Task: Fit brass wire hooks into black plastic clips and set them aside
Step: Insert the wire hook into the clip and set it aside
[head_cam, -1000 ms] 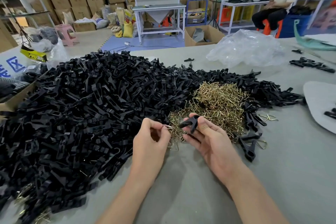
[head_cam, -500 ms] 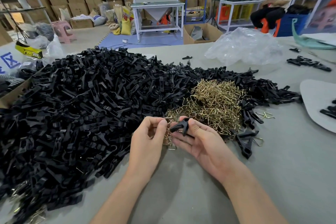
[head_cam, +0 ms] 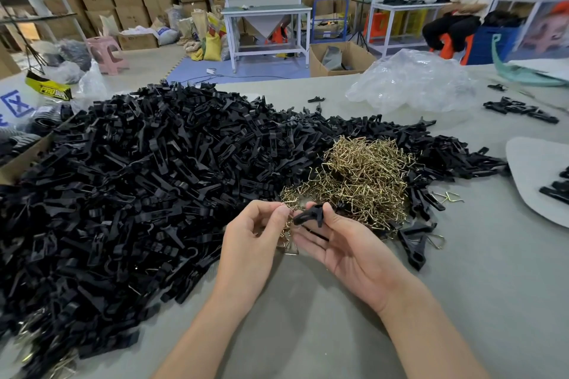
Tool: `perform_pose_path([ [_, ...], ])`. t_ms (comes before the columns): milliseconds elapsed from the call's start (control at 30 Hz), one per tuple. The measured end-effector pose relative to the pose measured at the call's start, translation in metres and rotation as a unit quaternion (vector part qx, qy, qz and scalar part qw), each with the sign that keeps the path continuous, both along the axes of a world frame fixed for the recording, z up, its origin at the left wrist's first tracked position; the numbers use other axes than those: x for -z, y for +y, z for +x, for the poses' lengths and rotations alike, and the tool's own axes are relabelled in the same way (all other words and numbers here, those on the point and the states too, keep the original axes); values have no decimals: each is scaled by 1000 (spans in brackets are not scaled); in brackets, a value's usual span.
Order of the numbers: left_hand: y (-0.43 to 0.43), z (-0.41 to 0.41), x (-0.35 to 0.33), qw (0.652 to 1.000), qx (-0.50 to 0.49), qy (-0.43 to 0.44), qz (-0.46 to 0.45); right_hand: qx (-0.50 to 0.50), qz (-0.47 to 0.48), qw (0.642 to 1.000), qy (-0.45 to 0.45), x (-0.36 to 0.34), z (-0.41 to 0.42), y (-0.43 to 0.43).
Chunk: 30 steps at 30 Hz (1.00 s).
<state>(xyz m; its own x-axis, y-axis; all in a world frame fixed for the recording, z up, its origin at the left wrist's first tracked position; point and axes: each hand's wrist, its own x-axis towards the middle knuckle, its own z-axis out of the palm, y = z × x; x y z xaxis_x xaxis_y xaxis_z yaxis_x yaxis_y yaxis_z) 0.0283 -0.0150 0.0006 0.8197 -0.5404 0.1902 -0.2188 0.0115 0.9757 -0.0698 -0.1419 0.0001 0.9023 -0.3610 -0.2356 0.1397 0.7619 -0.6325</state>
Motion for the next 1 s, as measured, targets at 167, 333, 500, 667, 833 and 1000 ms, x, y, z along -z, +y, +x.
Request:
perform_pose_path([
  [167,-1,-3,1,1000,24,5,-4,36,73,996,-20,-3,-3,-2],
  [333,-3,-7,-1,993,61,89,-51,40,141,987,-65,-5,-4,-6],
  [500,-2,-8,-1,996,65,42,-47,48,145,986,-60,-2,-4,-7],
  [667,-6,-10,-2,972,105,182,-103,46,147,986,-62,-2,-4,-6],
  [833,-1,-8,-2,990,77,113,-36,78,92,991,-51,0,-5,-8],
  [1000,8,1,-8,997,-64,-43,23,98,-59,993,-8,-3,-1,-6],
])
